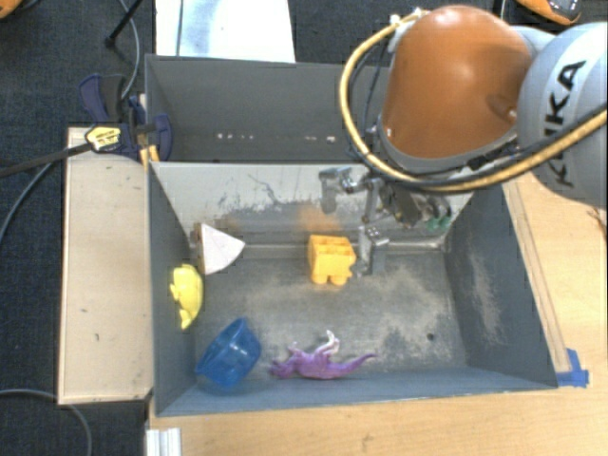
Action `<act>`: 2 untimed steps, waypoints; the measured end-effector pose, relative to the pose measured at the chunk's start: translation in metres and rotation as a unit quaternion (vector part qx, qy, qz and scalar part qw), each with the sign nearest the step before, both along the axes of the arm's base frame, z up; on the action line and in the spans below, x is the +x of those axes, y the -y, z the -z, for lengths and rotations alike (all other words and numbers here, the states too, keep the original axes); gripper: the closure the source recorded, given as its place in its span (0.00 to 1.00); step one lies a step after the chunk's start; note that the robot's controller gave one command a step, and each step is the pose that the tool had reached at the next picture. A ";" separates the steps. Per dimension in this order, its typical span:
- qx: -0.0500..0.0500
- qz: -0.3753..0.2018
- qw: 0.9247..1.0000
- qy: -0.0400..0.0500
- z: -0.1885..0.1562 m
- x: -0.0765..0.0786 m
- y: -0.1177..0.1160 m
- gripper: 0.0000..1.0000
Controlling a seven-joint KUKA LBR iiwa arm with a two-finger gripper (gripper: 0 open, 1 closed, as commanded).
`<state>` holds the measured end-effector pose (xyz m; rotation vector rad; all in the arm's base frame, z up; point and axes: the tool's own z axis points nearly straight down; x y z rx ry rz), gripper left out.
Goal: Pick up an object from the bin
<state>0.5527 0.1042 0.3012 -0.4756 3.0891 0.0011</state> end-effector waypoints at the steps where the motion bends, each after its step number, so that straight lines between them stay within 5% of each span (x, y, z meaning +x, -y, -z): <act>1: -0.001 -0.083 0.997 -0.003 0.023 0.009 -0.009 0.00; 2: 0.001 -0.033 0.999 -0.002 -0.002 -0.007 0.008 0.00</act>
Offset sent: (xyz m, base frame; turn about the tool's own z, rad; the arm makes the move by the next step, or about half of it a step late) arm -0.0221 -0.0279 0.0265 -0.0116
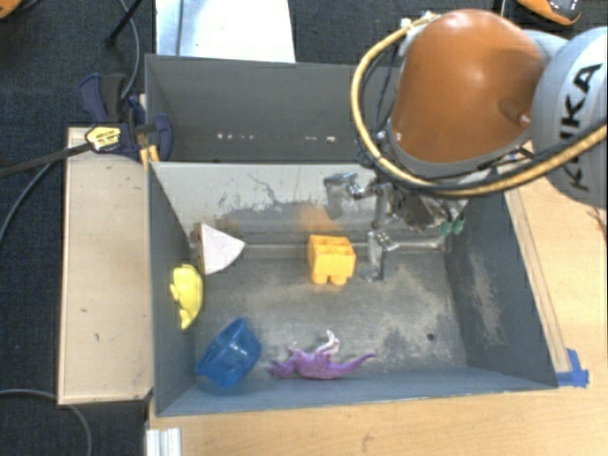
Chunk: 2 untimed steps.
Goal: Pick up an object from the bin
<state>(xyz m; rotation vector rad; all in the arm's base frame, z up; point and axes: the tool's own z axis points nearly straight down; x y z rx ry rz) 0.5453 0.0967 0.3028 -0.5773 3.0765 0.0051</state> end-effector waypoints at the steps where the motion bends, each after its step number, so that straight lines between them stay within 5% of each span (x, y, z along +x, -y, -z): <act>1: -0.001 -0.002 1.000 0.004 -0.021 0.010 -0.007 0.00; 2: -0.001 -0.040 0.999 0.005 -0.022 0.013 -0.014 0.00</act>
Offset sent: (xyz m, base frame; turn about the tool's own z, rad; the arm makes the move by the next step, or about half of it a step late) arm 0.0152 0.0387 0.0312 0.1630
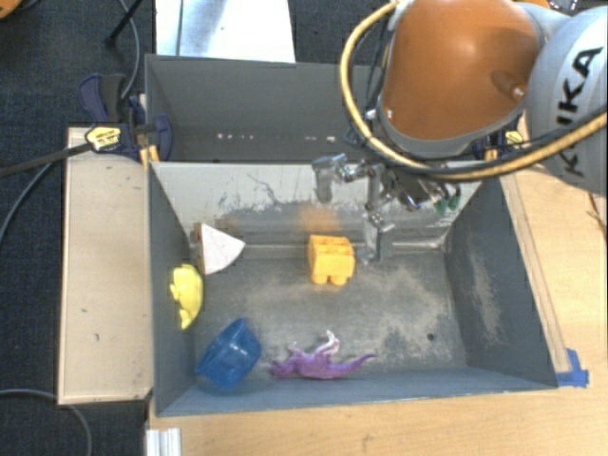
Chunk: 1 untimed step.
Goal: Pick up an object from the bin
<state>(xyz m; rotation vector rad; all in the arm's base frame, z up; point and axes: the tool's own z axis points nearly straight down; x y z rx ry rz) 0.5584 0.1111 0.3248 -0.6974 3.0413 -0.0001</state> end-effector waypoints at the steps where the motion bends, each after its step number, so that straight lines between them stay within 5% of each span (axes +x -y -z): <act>1: -0.002 -0.117 0.993 -0.001 -0.026 -0.014 -0.004 0.00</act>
Offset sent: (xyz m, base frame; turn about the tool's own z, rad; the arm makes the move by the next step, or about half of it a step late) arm -0.0609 0.0083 -0.0253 -0.3049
